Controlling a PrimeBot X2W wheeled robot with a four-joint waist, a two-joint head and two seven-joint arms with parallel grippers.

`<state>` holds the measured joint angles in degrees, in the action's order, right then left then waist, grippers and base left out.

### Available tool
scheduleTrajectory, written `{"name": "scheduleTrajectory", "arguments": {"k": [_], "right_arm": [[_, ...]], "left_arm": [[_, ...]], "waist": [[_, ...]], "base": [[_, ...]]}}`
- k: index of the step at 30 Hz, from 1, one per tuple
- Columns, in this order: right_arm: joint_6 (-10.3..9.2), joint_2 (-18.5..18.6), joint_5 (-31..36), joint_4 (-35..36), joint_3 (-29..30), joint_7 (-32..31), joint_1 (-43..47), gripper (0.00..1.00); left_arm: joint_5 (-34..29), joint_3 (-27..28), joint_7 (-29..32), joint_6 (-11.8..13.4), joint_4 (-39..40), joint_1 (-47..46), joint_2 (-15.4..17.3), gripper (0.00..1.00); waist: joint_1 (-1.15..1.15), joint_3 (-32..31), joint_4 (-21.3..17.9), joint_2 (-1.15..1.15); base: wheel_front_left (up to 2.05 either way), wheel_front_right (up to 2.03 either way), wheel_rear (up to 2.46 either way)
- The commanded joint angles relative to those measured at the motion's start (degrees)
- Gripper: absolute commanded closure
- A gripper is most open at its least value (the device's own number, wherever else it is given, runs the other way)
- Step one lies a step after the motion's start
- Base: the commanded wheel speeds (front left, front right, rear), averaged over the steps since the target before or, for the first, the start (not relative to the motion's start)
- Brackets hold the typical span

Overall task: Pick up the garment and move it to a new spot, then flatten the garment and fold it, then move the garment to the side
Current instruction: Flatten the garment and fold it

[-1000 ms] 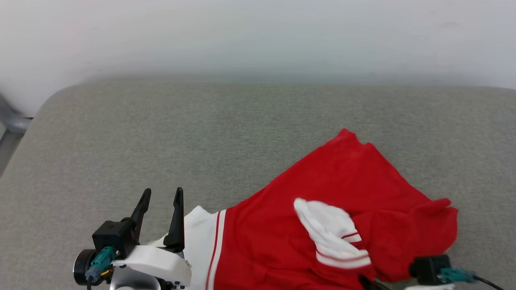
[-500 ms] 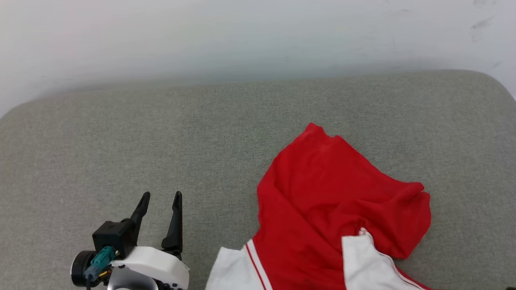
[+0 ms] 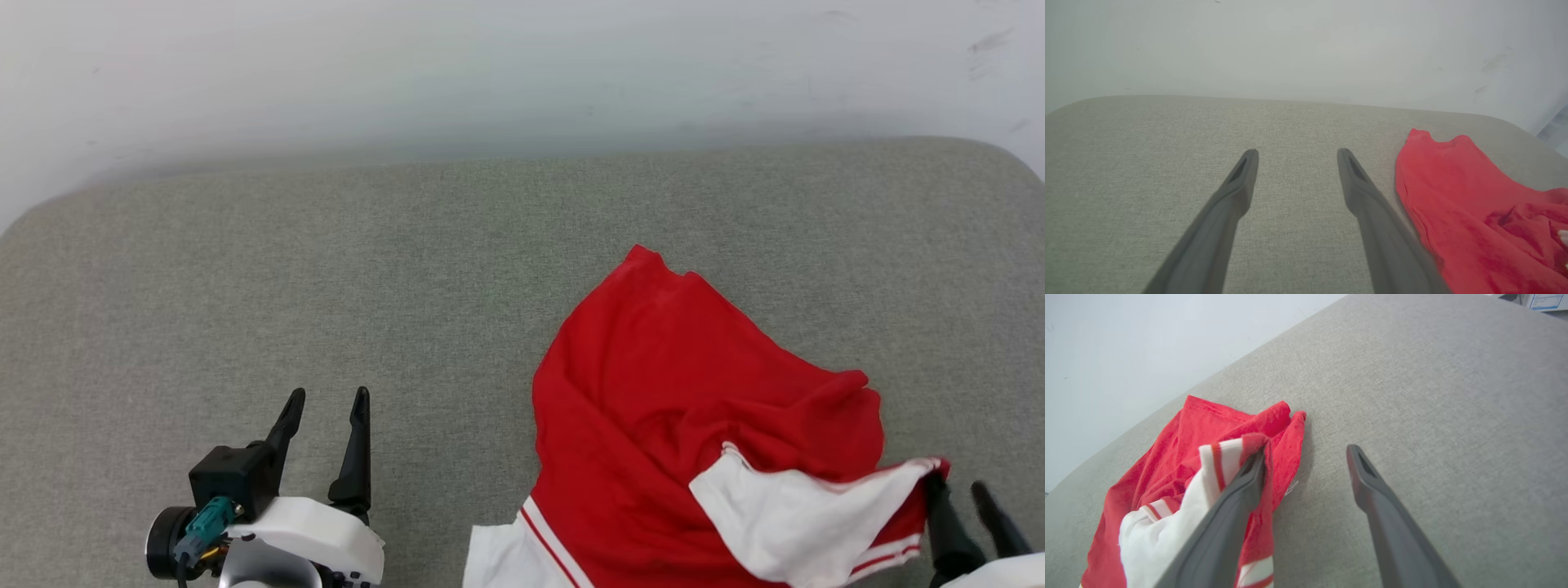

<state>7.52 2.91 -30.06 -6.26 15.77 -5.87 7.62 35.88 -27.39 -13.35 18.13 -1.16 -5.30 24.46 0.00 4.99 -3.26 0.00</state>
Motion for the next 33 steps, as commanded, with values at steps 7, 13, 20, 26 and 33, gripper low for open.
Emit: {"name": "scheduleTrajectory", "arguments": {"k": [7, 13, 20, 26, 33], "right_arm": [[-0.05, 0.0, 7.4, 7.0, 1.7, -0.8, -3.4, 0.00], [-0.05, 0.0, 11.2, 11.3, 1.3, -4.6, -4.3, 0.00], [-0.05, 0.7, 14.7, 17.0, -1.5, -11.1, -3.0, 0.00], [-0.05, 3.7, 14.3, 20.7, -4.2, -20.4, -3.4, 0.00], [-0.05, 7.4, 10.4, 21.1, -5.8, -32.9, -6.2, 0.00]], "left_arm": [[-0.1, 0.1, -0.6, -0.2, 0.1, -1.1, -0.5, 0.00], [-0.2, 0.1, -0.9, -0.5, -0.2, -2.1, -1.2, 0.00], [-0.1, 0.5, -1.2, -0.7, -0.6, -1.6, -1.8, 0.00], [-0.4, 0.5, -1.4, -1.0, -0.5, -2.3, -2.0, 0.00], [-0.3, 0.3, -1.5, -1.5, -0.6, -3.1, -2.3, 0.00]], "waist": [[0.00, 0.2, 0.7, 0.00], [0.00, 0.6, 2.0, 0.00], [0.00, 0.7, 2.1, 0.00], [0.00, 0.9, 1.9, 0.00], [0.00, 1.9, 2.6, 0.00]], "base": [[0.00, 0.00, 0.00], [0.00, 0.00, 0.00], [0.00, 0.00, 0.00], [0.00, 0.00, 0.00], [0.00, 0.00, 0.00]]}}
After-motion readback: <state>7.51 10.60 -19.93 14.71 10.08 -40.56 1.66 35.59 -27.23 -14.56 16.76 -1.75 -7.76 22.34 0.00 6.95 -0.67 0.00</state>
